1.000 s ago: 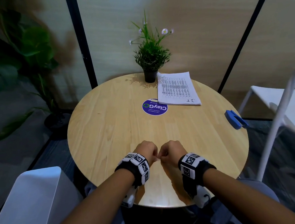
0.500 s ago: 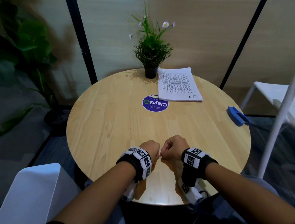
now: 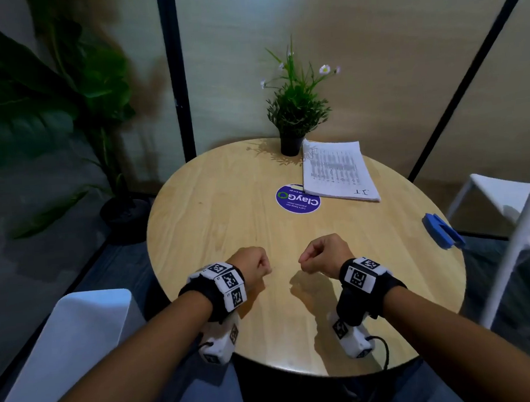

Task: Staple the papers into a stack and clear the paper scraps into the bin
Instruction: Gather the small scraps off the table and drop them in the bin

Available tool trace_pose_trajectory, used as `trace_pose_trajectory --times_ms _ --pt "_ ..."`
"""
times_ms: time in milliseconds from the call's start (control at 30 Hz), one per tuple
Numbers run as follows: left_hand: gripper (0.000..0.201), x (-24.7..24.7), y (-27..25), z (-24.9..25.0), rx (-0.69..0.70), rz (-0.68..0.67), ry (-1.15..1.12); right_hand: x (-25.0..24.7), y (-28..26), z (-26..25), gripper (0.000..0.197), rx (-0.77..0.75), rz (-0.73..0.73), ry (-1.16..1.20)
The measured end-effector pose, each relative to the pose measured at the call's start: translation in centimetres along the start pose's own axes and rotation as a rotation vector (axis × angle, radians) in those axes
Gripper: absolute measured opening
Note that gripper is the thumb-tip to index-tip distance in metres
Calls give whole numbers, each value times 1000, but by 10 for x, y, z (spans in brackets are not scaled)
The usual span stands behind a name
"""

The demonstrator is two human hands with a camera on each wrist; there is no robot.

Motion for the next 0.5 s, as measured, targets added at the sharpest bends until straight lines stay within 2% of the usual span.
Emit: trace_pose_trajectory --times_ms 233,333,500 --pt "5 -69 -36 -82 -123 186 -103 80 -13 -74 24 -135 -125 44" --pt "13 -92 -61 -126 -192 219 -93 124 -22 -110 24 -193 -202 69" --pt "30 -122 -106 -204 -382 289 -95 196 -45 -164 26 -302 -324 82"
Point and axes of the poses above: each hand's wrist, its own y-axis towards the middle knuckle, its own x-axis out of the palm, z = x × y, the point moved 6 cm from there along y, towards the middle knuckle, and after that the axes turned 12 degrees about z, right-handed, at the moved point
